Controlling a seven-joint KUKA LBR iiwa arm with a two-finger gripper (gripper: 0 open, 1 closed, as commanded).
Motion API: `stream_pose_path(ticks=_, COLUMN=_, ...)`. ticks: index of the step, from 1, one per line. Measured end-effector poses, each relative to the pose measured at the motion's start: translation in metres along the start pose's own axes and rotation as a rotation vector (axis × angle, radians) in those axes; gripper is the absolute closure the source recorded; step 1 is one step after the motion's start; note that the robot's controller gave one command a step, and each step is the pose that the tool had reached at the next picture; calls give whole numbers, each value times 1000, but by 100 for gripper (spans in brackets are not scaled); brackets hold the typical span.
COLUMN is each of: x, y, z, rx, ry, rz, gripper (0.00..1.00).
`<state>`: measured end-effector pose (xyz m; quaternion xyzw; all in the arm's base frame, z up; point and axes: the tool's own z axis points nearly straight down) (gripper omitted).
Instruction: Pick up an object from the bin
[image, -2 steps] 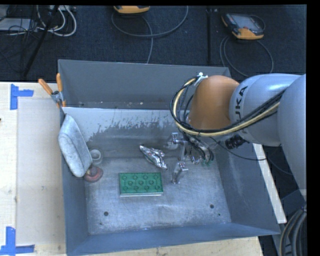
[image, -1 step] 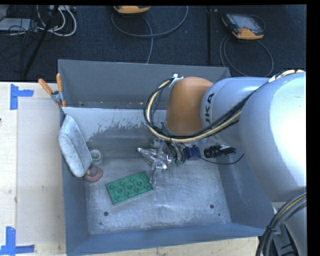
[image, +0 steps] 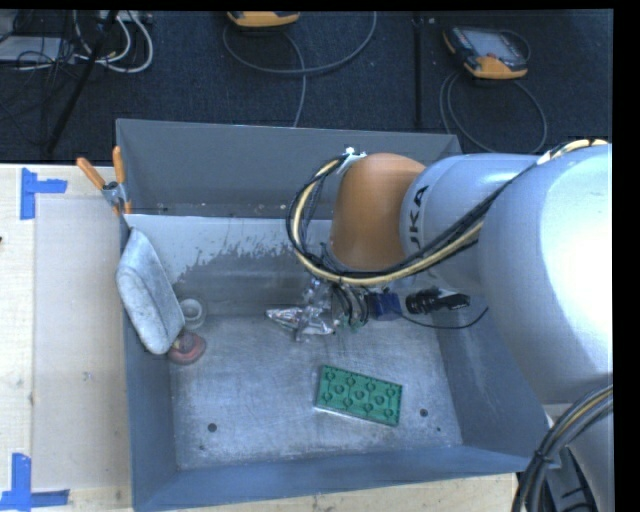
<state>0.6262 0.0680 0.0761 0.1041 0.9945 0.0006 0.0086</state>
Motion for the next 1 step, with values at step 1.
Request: stream_pose_path(ticks=1, x=13, y=23, z=-195, rx=-2, ry=8, rz=-342, gripper=100)
